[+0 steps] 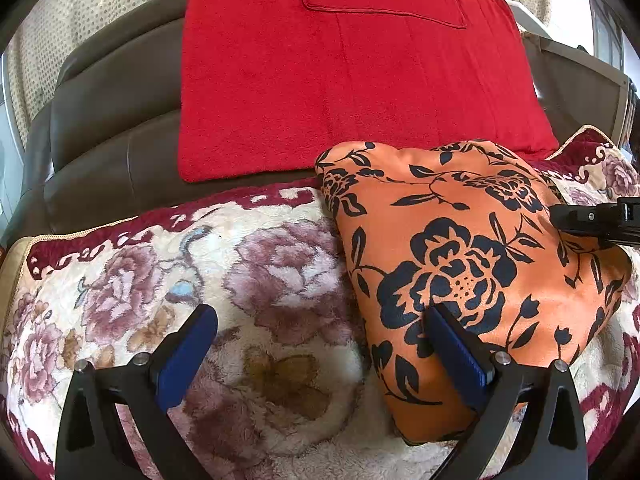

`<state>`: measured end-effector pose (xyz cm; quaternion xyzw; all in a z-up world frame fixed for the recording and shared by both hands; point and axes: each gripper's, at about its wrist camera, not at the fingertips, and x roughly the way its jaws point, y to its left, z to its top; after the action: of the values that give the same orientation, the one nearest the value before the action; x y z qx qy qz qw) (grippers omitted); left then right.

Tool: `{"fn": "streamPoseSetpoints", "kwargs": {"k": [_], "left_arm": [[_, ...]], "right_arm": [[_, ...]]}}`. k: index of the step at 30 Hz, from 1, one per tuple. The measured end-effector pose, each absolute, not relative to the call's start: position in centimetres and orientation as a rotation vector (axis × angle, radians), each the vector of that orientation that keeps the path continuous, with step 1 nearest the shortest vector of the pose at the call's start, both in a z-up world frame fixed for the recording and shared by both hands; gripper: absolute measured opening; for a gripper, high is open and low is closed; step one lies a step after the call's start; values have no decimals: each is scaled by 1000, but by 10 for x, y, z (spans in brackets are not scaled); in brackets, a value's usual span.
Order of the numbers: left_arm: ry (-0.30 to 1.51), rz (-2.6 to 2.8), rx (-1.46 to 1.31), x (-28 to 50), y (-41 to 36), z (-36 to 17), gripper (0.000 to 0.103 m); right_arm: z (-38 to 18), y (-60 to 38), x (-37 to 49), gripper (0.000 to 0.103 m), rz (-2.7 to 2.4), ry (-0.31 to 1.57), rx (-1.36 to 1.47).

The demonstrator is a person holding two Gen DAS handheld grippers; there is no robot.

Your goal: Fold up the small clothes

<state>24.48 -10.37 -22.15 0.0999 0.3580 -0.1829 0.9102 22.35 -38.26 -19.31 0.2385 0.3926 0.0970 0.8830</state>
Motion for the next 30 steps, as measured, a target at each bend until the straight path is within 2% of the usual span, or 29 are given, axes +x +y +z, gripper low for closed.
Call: {"fn": "streamPoseSetpoints", "kwargs": {"k": [13,17,30], "left_arm": [[738,-380,211,246,-104,-222,103],[738,-384,211,246,-103,-222,103],[740,-385,207,247,-104,-222,103]], "right_arm": [[-177,-396,204,29,236,752,526],[-188,-394,210,28,188,816,503],[-187,-393,210,28,190,812,492]]}}
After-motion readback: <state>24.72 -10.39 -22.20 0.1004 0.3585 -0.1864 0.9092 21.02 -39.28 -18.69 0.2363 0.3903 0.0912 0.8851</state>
